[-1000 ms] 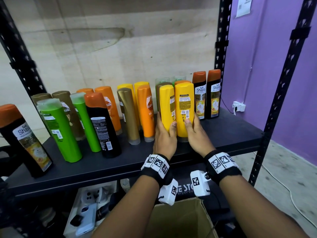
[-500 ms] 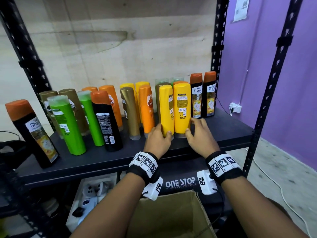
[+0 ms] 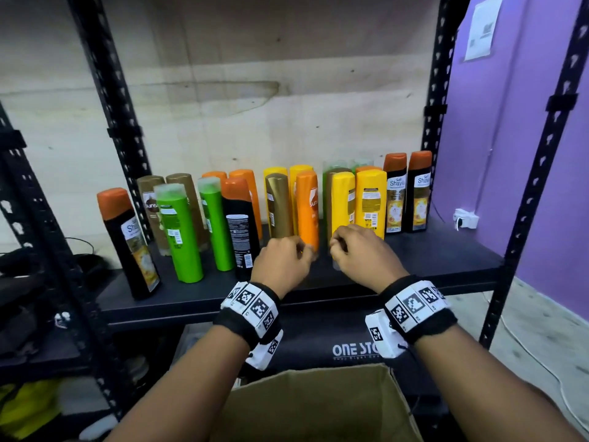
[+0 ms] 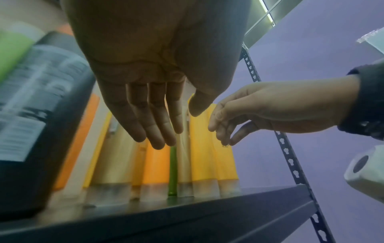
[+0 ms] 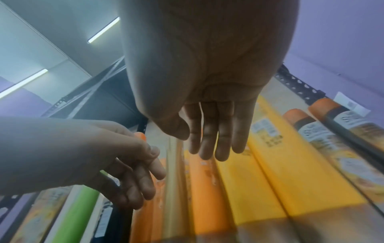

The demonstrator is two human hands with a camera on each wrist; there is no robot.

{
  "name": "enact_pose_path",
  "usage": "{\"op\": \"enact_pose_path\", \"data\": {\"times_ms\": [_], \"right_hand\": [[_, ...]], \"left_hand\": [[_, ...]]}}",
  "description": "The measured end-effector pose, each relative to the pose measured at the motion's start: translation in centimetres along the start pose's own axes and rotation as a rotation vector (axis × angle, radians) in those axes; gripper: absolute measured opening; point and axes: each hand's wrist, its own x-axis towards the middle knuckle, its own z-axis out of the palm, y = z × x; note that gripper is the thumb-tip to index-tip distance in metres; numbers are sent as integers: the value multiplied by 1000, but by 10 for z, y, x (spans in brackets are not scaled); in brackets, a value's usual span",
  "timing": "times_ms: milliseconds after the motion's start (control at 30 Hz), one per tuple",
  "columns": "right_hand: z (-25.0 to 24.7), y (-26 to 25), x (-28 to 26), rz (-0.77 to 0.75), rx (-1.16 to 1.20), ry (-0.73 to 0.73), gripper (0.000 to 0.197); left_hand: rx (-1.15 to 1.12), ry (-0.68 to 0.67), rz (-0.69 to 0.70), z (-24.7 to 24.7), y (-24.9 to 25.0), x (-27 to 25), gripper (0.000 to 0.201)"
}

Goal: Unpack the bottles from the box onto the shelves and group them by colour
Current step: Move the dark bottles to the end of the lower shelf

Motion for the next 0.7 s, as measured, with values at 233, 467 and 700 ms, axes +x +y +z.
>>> {"op": "enact_pose_path", "data": {"times_ms": [233, 467, 700], "right_hand": [[16, -49, 13, -84, 40, 20, 19], [40, -92, 19, -139, 117, -42, 18], [56, -127, 24, -198, 184, -68, 22]], "left_hand": [[98, 77, -59, -39, -46, -17, 33], [119, 99, -141, -77, -93, -38, 32], [151, 164, -230, -107, -130, -57, 31]]}}
